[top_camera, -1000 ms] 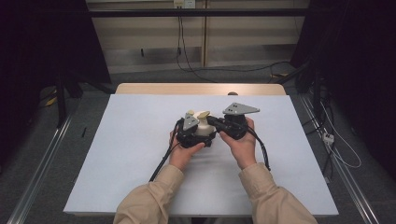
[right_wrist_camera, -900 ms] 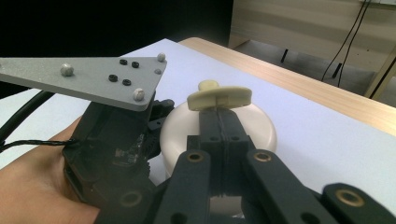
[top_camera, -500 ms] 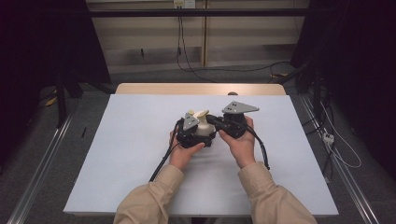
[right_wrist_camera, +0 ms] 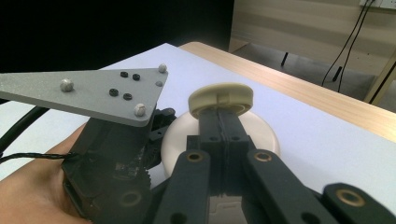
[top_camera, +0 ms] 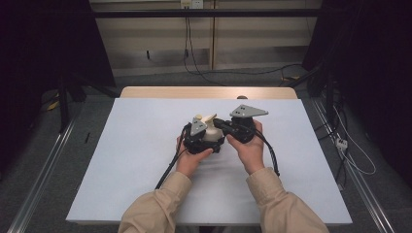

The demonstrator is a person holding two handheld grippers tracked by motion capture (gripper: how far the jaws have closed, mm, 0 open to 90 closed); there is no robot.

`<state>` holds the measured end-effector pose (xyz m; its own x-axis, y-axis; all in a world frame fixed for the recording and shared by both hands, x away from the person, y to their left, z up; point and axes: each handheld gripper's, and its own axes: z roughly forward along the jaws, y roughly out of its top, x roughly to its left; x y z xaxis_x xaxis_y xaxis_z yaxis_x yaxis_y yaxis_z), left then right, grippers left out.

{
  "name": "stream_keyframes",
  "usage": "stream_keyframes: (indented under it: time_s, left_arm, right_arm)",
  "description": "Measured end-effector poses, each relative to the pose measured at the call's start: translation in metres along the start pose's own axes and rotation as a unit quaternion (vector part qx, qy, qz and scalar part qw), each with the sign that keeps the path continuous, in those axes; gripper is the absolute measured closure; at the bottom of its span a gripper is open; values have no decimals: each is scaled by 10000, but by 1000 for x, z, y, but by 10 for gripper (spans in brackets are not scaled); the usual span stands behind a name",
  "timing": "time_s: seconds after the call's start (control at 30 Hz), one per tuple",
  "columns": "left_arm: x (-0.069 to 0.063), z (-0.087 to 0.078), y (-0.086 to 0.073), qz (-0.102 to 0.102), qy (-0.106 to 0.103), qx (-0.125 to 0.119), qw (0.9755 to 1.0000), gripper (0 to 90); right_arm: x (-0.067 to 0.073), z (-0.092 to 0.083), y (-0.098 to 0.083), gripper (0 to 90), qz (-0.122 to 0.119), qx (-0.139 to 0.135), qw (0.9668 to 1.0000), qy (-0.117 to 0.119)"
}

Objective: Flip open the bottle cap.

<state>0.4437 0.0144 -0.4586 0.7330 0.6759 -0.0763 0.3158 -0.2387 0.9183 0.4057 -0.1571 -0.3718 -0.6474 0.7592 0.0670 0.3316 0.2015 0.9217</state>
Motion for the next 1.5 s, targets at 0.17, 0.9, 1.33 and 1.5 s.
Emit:
stream_keyframes:
  time_s: [0.17, 0.9, 1.33, 1.5]
  left_arm:
    - [0, 0, 0, -6, 1, -8, 10000, 46]
    - [0, 0, -1, -19, 2, -14, 10000, 46]
    - [0, 0, -1, -10, 4, -11, 10000, 46]
    - [0, 0, -1, -16, 3, -9, 10000, 46]
  right_arm:
    - [0, 0, 0, 900, 16, -15, 10000, -5]
    - [-2, 2, 1, 900, 49, -50, 10000, 7]
    - [-2, 4, 1, 900, 36, -67, 10000, 12]
    - [-1, 5, 2, 900, 28, -53, 10000, 0]
